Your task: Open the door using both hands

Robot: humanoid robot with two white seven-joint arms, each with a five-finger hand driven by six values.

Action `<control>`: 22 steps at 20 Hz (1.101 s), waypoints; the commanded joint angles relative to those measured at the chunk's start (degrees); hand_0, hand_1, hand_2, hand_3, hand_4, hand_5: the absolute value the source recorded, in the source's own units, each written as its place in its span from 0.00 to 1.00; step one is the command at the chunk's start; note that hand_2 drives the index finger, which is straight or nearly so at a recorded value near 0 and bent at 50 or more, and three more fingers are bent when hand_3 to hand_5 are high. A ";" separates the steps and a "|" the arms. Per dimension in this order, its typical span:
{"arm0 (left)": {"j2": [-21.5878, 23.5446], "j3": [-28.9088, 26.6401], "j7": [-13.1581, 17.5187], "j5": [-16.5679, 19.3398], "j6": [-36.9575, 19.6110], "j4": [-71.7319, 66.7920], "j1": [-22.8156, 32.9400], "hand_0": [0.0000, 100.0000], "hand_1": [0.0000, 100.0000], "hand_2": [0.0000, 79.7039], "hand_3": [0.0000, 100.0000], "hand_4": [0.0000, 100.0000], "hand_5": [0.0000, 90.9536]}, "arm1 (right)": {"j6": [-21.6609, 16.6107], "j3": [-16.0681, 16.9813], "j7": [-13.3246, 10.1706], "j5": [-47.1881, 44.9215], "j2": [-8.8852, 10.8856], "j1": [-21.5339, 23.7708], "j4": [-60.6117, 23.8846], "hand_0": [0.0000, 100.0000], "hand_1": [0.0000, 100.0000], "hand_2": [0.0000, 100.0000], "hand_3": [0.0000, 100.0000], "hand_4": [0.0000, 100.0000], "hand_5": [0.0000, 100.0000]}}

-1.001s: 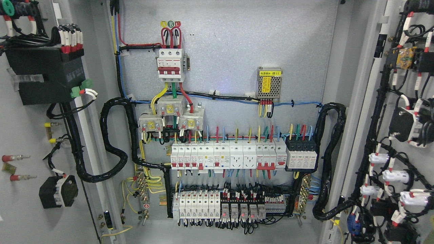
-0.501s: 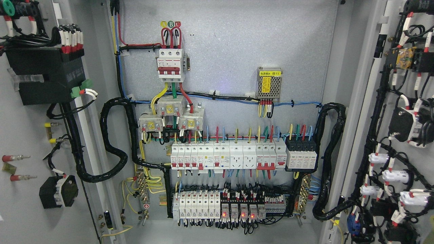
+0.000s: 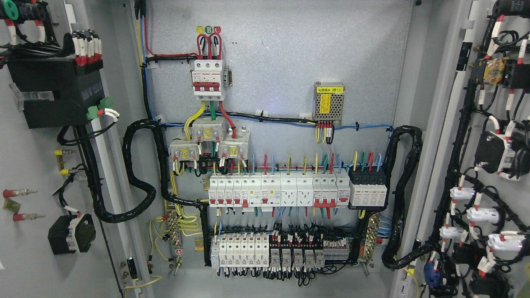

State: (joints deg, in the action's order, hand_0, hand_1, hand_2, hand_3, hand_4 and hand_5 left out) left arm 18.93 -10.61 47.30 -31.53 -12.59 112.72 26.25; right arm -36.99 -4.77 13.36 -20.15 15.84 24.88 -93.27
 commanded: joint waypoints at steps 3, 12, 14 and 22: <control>-1.70 -11.71 0.07 -2.13 0.37 -0.57 1.96 0.30 0.00 0.03 0.03 0.04 0.00 | 0.07 0.29 0.00 -4.19 3.22 0.43 1.34 0.22 0.00 0.00 0.00 0.00 0.00; -0.74 -19.17 0.34 -6.44 4.50 -6.80 1.36 0.30 0.00 0.03 0.03 0.04 0.00 | -0.10 0.38 0.18 -4.28 4.98 0.25 1.25 0.22 0.00 0.00 0.00 0.00 0.00; 0.67 -21.28 0.43 -6.61 6.42 -9.17 -1.27 0.30 0.00 0.03 0.03 0.04 0.00 | -0.19 0.55 0.18 -4.37 6.30 0.16 1.25 0.22 0.00 0.00 0.00 0.00 0.00; 9.54 -25.16 2.36 -12.76 10.83 -18.84 -8.40 0.29 0.00 0.03 0.03 0.04 0.00 | -0.63 0.91 0.18 -4.46 7.01 0.16 1.16 0.22 0.00 0.00 0.00 0.00 0.00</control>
State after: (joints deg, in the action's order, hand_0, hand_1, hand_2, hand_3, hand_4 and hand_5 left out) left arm 21.25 -28.93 49.28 -41.17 -2.35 103.85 22.04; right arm -37.39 -4.24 13.51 -24.44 20.83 25.07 -92.22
